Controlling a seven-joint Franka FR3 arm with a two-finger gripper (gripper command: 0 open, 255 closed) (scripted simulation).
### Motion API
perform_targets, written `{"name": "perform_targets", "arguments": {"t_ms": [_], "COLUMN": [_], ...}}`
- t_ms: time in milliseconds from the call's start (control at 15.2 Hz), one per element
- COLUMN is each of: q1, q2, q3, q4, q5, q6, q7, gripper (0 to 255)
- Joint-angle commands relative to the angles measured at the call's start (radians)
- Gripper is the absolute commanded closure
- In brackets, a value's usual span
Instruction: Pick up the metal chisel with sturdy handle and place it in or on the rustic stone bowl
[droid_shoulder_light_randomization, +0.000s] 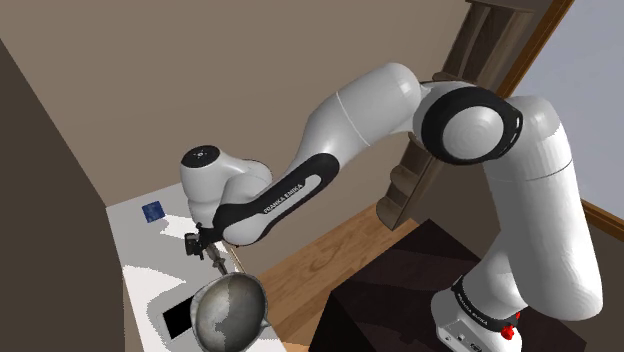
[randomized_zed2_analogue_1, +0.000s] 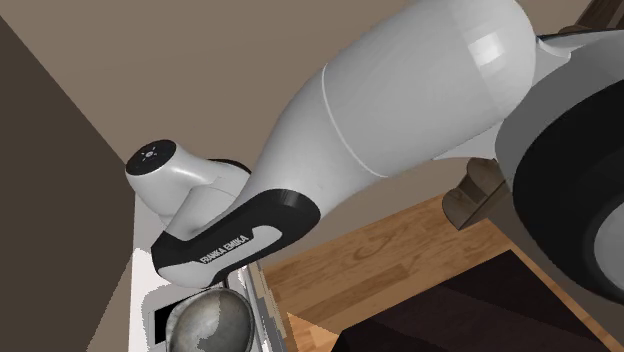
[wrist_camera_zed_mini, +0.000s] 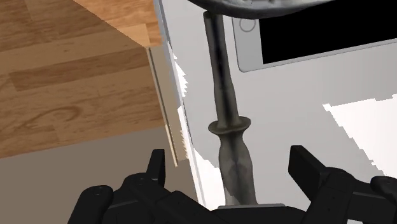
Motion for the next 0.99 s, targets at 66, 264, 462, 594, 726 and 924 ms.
{"name": "perform_targets", "arguments": {"t_ms": [66, 264, 462, 594, 726, 924], "q1": [0.022, 0.029, 0.035, 0.035, 0.035, 0.035], "q2": [0.054, 0.085, 0.111, 0.112, 0.112, 0.111], "q3": [-0.013, -0.024, -0.033, -0.033, -0.033, -0.033], "q4": [0.049, 0.058, 0.068, 0.068, 0.068, 0.068], "q5": [-0.013, -0.023, -0.031, -0.031, -0.031, -0.031], "q6": [0.003, 0.025, 0.042, 0.042, 0.042, 0.042], "q7": [0.008, 0.014, 0.018, 0.018, 0.018, 0.018], "gripper": [0, 0, 0, 0, 0, 0]}}
